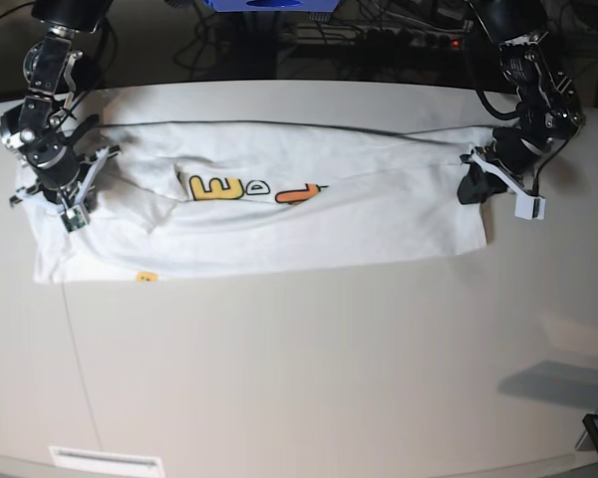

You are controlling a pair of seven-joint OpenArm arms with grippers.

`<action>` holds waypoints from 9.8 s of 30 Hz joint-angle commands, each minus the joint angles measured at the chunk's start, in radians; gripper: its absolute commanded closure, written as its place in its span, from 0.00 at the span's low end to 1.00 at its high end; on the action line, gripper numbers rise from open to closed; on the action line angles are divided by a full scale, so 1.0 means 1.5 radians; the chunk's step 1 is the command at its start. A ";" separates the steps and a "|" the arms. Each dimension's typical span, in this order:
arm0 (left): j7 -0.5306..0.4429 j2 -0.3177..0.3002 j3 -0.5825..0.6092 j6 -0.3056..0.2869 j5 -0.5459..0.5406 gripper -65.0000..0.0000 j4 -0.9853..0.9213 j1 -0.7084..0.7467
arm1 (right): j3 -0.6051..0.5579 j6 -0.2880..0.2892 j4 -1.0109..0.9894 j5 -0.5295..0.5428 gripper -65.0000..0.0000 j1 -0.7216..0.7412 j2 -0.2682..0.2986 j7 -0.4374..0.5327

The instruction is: Fold the T-shirt properly

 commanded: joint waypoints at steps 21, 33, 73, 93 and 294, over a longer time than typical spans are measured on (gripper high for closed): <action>0.101 0.062 0.207 0.005 0.307 1.00 0.354 0.013 | 0.001 0.007 0.000 -0.012 0.98 -0.002 0.005 -0.021; 0.101 0.130 0.302 0.005 0.334 1.00 0.360 0.000 | 0.001 0.007 0.000 -0.012 0.98 -0.003 0.001 -0.021; 0.095 0.261 0.484 0.005 0.334 1.00 0.222 -0.089 | 0.001 0.007 -0.001 -0.012 0.98 -0.004 0.003 -0.022; 0.063 0.262 0.497 0.005 0.315 0.67 0.193 -0.090 | 0.001 0.007 -0.001 -0.012 0.98 -0.004 0.004 -0.022; 0.199 -0.090 0.749 0.109 0.338 1.00 0.248 -0.185 | -0.001 0.007 0.125 -0.010 0.97 0.009 -0.001 -0.063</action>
